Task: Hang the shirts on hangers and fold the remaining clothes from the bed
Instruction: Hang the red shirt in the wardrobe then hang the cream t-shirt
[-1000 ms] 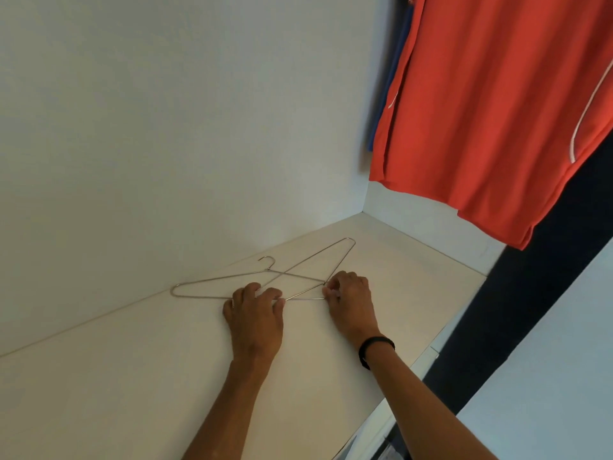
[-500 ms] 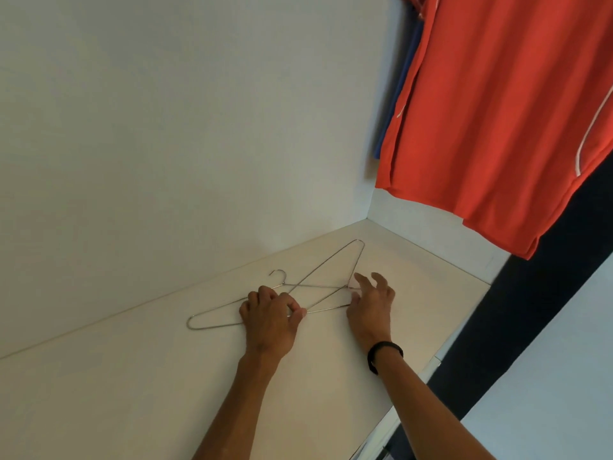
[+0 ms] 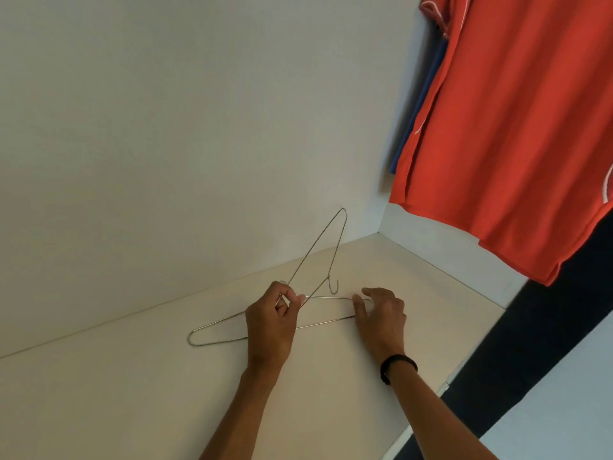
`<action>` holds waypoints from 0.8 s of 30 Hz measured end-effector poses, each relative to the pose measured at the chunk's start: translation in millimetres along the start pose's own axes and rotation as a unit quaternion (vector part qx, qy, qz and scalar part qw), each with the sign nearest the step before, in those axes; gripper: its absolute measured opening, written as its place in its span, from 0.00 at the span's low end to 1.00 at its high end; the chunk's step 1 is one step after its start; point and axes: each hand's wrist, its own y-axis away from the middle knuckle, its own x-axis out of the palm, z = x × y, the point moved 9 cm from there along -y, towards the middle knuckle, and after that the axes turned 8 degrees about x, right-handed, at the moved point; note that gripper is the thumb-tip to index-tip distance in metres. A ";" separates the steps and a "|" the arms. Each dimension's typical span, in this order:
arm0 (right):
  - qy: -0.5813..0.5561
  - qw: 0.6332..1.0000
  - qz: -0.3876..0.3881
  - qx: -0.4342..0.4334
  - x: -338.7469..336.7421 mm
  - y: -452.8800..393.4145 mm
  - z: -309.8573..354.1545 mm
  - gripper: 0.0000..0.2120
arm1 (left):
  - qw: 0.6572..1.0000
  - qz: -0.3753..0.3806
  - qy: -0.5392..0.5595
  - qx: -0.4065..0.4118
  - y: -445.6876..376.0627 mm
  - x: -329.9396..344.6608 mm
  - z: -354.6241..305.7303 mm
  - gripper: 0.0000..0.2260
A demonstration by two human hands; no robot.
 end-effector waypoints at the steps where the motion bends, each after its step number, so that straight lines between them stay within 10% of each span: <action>1: -0.016 0.999 -0.019 -0.024 -5.2 4.6 7.9 0.16 | 1.000 -0.014 0.028 -0.004 0.0 -3.8 -4.3 0.14; 8: -0.267 0.959 0.096 0.023 -23.2 65.4 49.2 0.20 | 0.951 -0.046 0.252 -0.173 11.8 18.9 -26.0 0.17; 15: -0.591 0.777 0.087 0.199 -93.6 79.3 22.6 0.16 | 0.941 0.137 0.232 -0.203 97.0 108.0 -104.3 0.13; 24: -0.531 0.817 0.072 0.213 -222.7 157.0 -137.0 0.19 | 0.919 0.356 0.169 0.012 221.6 174.6 -209.1 0.09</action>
